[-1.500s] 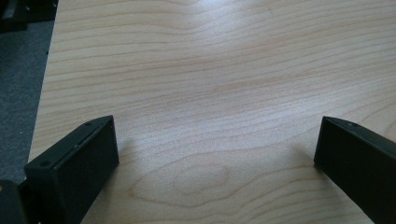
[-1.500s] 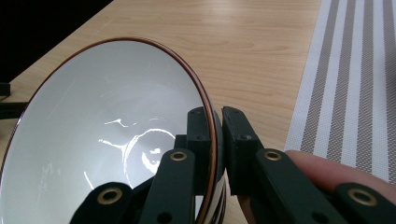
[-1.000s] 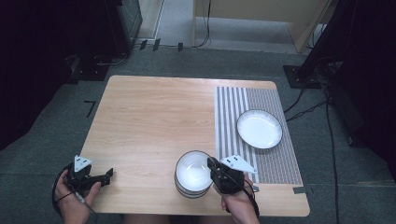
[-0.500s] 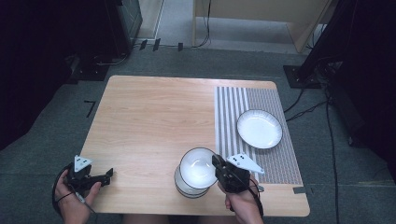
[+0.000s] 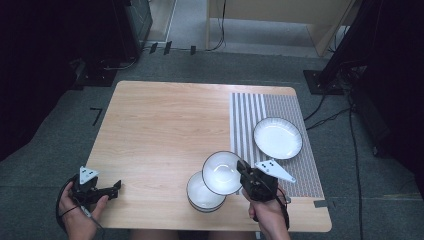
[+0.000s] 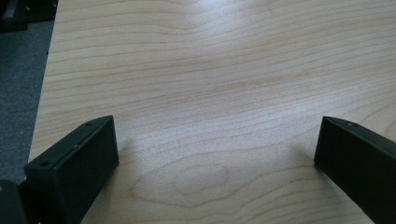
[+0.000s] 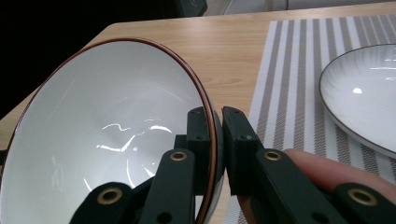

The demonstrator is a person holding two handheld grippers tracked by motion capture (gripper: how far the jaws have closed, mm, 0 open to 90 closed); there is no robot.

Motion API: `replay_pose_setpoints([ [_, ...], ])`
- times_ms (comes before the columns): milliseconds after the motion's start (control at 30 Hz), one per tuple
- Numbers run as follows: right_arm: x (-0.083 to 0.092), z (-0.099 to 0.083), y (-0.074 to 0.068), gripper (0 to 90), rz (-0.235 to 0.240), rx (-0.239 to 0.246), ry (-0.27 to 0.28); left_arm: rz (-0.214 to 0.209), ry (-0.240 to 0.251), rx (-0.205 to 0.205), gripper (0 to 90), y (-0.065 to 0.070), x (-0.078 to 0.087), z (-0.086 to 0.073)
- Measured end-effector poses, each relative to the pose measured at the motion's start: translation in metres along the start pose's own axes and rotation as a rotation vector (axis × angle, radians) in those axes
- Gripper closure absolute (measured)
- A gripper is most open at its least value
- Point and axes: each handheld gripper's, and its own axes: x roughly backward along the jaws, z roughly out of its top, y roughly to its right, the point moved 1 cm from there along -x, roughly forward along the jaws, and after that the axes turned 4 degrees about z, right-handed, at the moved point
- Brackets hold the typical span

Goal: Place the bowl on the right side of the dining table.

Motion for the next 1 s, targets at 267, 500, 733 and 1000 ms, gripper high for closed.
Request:
replay_pose_setpoints([
  [267,0.003,0.005,0.017,83.3,-0.031,-0.03,0.02,0.0,0.0,0.0,0.0,0.0,0.0,0.0],
  [500,0.005,0.009,0.032,83.3,-0.059,-0.059,0.037,0.0,0.001,0.0,0.0,0.0,0.0,0.0],
  [733,0.003,0.011,0.046,83.3,-0.089,-0.083,0.042,0.0,0.001,0.0,0.0,0.0,0.0,0.0],
  [1000,-0.001,0.013,0.055,83.3,-0.114,-0.084,0.038,0.0,0.001,0.002,0.0,0.0,0.0,0.0],
])
